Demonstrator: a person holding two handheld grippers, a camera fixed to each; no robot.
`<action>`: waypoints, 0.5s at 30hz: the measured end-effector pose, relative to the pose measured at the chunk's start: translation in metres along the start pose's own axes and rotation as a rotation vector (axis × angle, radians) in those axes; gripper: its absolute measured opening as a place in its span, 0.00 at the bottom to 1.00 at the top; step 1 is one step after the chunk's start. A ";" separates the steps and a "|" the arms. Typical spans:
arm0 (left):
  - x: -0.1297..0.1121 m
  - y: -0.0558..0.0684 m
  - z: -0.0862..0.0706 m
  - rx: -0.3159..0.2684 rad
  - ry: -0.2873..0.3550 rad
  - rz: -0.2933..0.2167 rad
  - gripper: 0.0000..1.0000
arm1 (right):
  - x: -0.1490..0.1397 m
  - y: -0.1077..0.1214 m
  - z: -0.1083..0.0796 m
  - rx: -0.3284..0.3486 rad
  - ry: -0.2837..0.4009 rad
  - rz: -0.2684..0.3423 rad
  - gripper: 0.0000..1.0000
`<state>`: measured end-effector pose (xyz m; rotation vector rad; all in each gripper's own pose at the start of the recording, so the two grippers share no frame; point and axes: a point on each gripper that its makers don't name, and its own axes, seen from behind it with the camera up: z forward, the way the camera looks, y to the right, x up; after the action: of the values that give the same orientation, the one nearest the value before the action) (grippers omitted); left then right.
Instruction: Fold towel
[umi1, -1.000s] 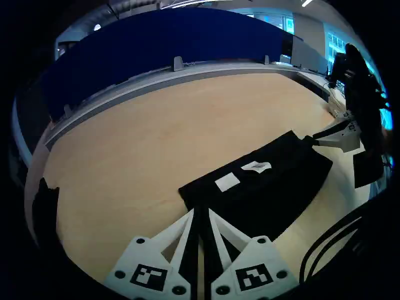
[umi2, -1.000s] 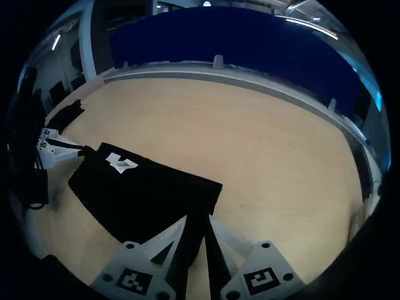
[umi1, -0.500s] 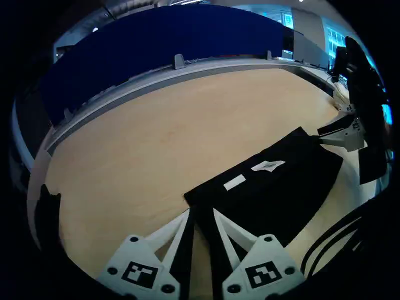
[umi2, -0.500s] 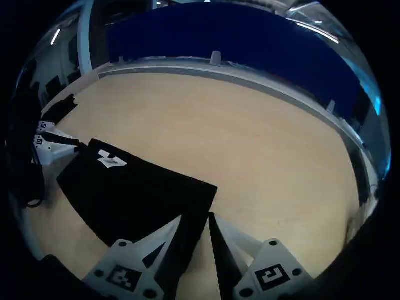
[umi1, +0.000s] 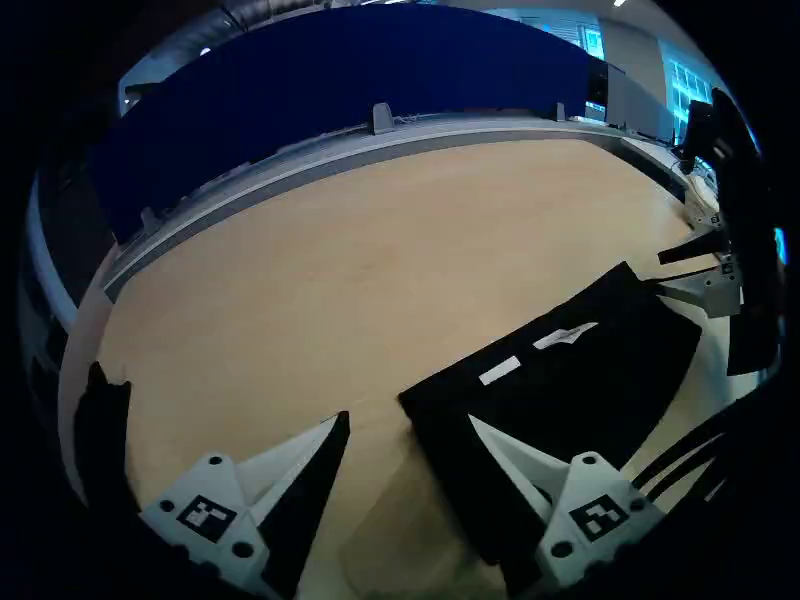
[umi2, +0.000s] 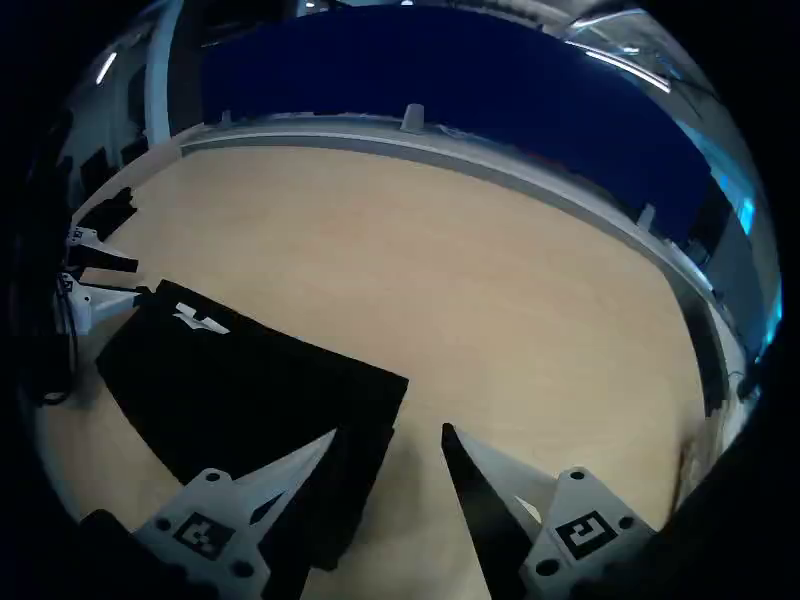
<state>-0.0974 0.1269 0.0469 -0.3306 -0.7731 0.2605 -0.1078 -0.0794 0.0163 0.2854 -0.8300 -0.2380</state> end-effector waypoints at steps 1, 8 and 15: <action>0.001 -0.002 -0.001 0.005 0.004 -0.004 0.86 | 0.002 0.001 0.000 -0.004 0.005 0.002 0.73; 0.005 -0.015 -0.010 0.031 0.021 -0.027 0.89 | 0.016 0.011 -0.007 -0.036 0.050 0.024 0.78; 0.003 -0.017 -0.020 0.028 0.025 -0.041 0.88 | 0.017 0.015 -0.015 -0.027 0.055 0.034 0.93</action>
<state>-0.0788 0.1083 0.0418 -0.2910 -0.7500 0.2275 -0.0841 -0.0687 0.0231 0.2513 -0.7759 -0.2085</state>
